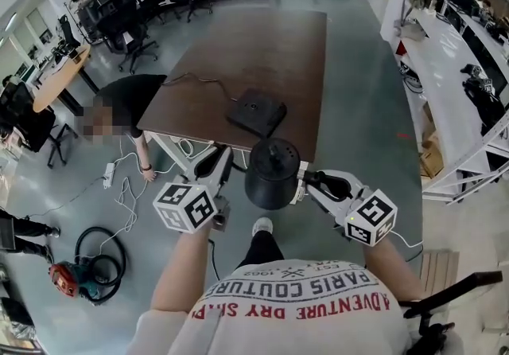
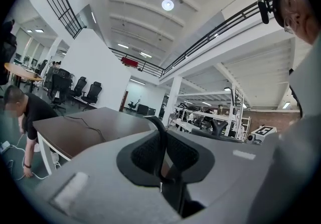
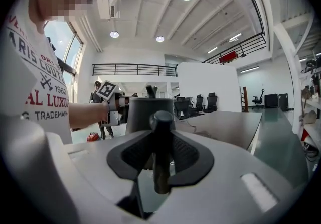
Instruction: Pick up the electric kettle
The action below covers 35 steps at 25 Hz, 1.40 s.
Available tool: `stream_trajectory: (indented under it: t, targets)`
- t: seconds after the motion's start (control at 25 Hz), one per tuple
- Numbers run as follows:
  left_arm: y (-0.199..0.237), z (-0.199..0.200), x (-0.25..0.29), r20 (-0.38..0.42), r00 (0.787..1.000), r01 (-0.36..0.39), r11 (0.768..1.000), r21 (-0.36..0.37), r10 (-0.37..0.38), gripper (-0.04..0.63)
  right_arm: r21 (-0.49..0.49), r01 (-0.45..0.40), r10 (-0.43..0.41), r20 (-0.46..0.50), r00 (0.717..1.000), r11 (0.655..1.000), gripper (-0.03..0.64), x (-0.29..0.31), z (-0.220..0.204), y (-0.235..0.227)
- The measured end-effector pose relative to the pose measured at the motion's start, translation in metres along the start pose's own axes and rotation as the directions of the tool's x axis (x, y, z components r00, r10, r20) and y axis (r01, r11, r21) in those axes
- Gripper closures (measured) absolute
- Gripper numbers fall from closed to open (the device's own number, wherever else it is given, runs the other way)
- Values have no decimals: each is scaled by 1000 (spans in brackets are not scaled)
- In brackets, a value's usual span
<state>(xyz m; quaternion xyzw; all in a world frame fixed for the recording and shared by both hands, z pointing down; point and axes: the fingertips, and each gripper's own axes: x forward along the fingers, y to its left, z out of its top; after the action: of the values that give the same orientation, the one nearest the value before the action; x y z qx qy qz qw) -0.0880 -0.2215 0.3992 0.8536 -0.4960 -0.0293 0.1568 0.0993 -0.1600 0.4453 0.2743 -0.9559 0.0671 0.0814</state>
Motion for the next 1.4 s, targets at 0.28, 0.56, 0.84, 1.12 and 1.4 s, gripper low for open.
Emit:
stream_trajectory:
  t: [0.28, 0.56, 0.84, 1.12, 1.4]
  targets:
    - [-19, 7, -29, 12, 1000, -8, 1000, 4, 8, 555, -6, -18, 18, 15, 1000, 1000, 508, -18, 9, 26]
    - [-36, 1, -41, 13, 1000, -4, 1000, 0, 4, 555, -3, -11, 11, 23, 1000, 1000, 508, -36, 6, 37]
    - [-48, 2, -47, 17, 1000, 7, 1000, 3, -8, 555, -1, 4, -4, 23, 1000, 1000, 508, -48, 4, 45]
    - [-53, 3, -51, 24, 999, 24, 1000, -1, -24, 555, -14, 15, -15, 21, 1000, 1000, 508, -54, 8, 50]
    - [-56, 7, -53, 33, 999, 23, 1000, 4, -23, 555, -26, 17, -16, 39, 999, 1000, 508, -55, 14, 52]
